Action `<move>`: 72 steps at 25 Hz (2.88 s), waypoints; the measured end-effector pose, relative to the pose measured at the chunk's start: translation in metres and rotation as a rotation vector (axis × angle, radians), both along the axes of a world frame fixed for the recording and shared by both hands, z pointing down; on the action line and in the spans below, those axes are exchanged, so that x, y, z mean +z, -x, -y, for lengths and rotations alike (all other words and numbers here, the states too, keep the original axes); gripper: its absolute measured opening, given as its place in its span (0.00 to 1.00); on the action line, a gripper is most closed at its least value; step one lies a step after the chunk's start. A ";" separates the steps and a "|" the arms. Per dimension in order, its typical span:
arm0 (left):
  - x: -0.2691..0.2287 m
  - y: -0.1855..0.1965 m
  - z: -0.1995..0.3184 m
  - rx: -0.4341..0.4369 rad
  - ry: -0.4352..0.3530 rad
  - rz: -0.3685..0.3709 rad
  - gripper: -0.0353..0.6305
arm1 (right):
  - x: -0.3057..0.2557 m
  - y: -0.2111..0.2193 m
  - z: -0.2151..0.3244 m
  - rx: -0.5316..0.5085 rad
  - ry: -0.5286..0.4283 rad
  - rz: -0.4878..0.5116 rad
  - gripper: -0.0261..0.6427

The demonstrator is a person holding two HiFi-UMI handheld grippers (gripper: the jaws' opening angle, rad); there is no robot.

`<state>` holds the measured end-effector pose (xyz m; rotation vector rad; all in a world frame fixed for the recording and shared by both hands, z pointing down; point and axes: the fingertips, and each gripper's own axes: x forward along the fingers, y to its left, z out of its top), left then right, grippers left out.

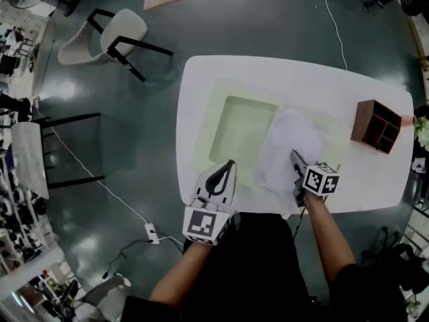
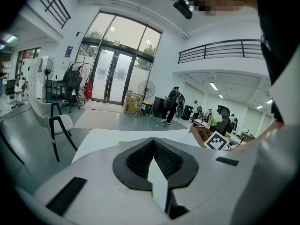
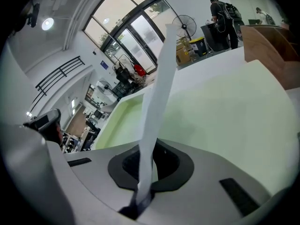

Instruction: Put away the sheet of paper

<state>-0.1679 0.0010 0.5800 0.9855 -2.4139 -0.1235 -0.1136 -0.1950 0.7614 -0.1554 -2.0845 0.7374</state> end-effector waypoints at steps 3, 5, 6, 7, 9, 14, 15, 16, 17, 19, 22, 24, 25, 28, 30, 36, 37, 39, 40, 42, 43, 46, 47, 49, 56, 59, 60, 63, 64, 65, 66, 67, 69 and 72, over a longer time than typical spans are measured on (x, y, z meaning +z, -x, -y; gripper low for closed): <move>-0.001 -0.001 0.000 -0.002 -0.001 -0.001 0.06 | -0.001 -0.001 0.001 0.001 0.008 -0.003 0.03; -0.001 -0.003 -0.002 -0.004 0.000 -0.001 0.06 | -0.002 -0.004 -0.001 0.004 0.020 -0.008 0.03; 0.000 -0.005 -0.002 -0.004 0.001 -0.002 0.06 | -0.001 -0.006 -0.002 0.002 0.021 -0.011 0.03; 0.001 -0.006 -0.002 -0.004 0.003 -0.003 0.06 | 0.000 -0.007 -0.002 0.000 0.020 -0.013 0.03; 0.003 -0.009 -0.001 -0.003 0.005 -0.005 0.06 | 0.003 -0.010 0.000 0.005 0.024 -0.014 0.03; 0.005 -0.019 0.000 0.003 0.009 -0.007 0.06 | 0.008 -0.012 0.005 0.000 0.028 -0.005 0.03; 0.006 -0.020 -0.001 0.004 0.009 -0.008 0.06 | 0.009 -0.010 0.006 -0.003 0.028 -0.003 0.03; 0.007 -0.021 -0.001 0.003 0.009 -0.009 0.06 | 0.010 -0.007 0.005 -0.003 0.033 -0.002 0.03; 0.007 -0.022 -0.001 0.002 0.008 -0.009 0.06 | 0.011 -0.003 0.004 -0.003 0.041 -0.002 0.03; 0.007 -0.024 -0.001 0.000 0.004 -0.010 0.06 | 0.013 0.005 -0.001 -0.006 0.057 -0.001 0.03; 0.007 -0.030 0.001 0.001 0.001 -0.010 0.06 | 0.013 0.018 -0.007 -0.012 0.072 0.005 0.03; 0.007 -0.032 0.002 0.000 0.001 -0.011 0.06 | 0.014 0.024 -0.010 -0.018 0.078 0.006 0.03; 0.007 -0.033 0.002 -0.002 0.002 -0.012 0.06 | 0.015 0.027 -0.013 -0.021 0.084 0.004 0.03; 0.006 -0.033 -0.002 -0.013 -0.003 -0.010 0.06 | 0.017 0.034 -0.027 -0.035 0.101 0.002 0.03; 0.005 -0.033 -0.004 -0.026 -0.006 -0.008 0.06 | 0.020 0.038 -0.036 -0.043 0.115 0.001 0.03; 0.003 -0.035 -0.016 -0.050 -0.012 -0.018 0.06 | 0.028 0.047 -0.061 -0.043 0.139 -0.018 0.03; 0.002 -0.034 -0.019 -0.052 -0.012 -0.020 0.06 | 0.028 0.049 -0.066 -0.041 0.141 -0.018 0.03; -0.003 -0.033 -0.024 -0.051 -0.012 -0.014 0.06 | 0.029 0.054 -0.074 -0.038 0.146 -0.017 0.03; -0.004 -0.033 -0.026 -0.049 -0.013 -0.011 0.06 | 0.029 0.056 -0.078 -0.039 0.148 -0.018 0.03; -0.007 -0.032 -0.028 -0.045 -0.018 -0.008 0.06 | 0.029 0.060 -0.084 -0.041 0.151 -0.020 0.03; -0.007 -0.031 -0.029 -0.044 -0.020 -0.008 0.06 | 0.029 0.063 -0.087 -0.040 0.152 -0.021 0.03; -0.005 -0.030 -0.032 -0.040 -0.019 -0.022 0.06 | 0.029 0.071 -0.095 -0.040 0.159 -0.021 0.03; -0.004 -0.030 -0.033 -0.040 -0.020 -0.026 0.06 | 0.030 0.074 -0.099 -0.046 0.159 -0.021 0.03; -0.004 -0.028 -0.035 -0.039 -0.025 -0.032 0.06 | 0.030 0.078 -0.107 -0.057 0.158 -0.021 0.03; -0.001 -0.015 -0.049 -0.022 -0.040 -0.036 0.06 | 0.032 0.091 -0.124 -0.057 0.166 -0.025 0.03; 0.000 -0.008 -0.059 -0.015 -0.041 -0.043 0.06 | 0.034 0.096 -0.134 -0.057 0.176 -0.029 0.03; 0.002 -0.006 -0.062 -0.014 -0.041 -0.048 0.06 | 0.035 0.098 -0.136 -0.055 0.178 -0.030 0.03; 0.005 0.003 -0.073 -0.016 -0.045 -0.059 0.06 | 0.037 0.103 -0.143 -0.042 0.183 -0.032 0.03; 0.006 0.005 -0.076 -0.015 -0.048 -0.059 0.06 | 0.038 0.105 -0.146 -0.039 0.183 -0.034 0.03; 0.006 0.008 -0.079 -0.013 -0.052 -0.062 0.06 | 0.038 0.106 -0.149 -0.038 0.183 -0.035 0.03; 0.006 0.011 -0.083 -0.010 -0.058 -0.067 0.06 | 0.038 0.108 -0.152 -0.038 0.182 -0.035 0.03; 0.004 0.013 -0.086 -0.006 -0.065 -0.072 0.06 | 0.037 0.110 -0.156 -0.038 0.183 -0.030 0.03; 0.000 0.019 -0.093 0.012 -0.079 -0.074 0.06 | 0.035 0.116 -0.164 -0.038 0.192 -0.015 0.03; -0.004 0.023 -0.097 0.055 -0.083 -0.078 0.06 | 0.036 0.118 -0.173 -0.037 0.201 -0.019 0.03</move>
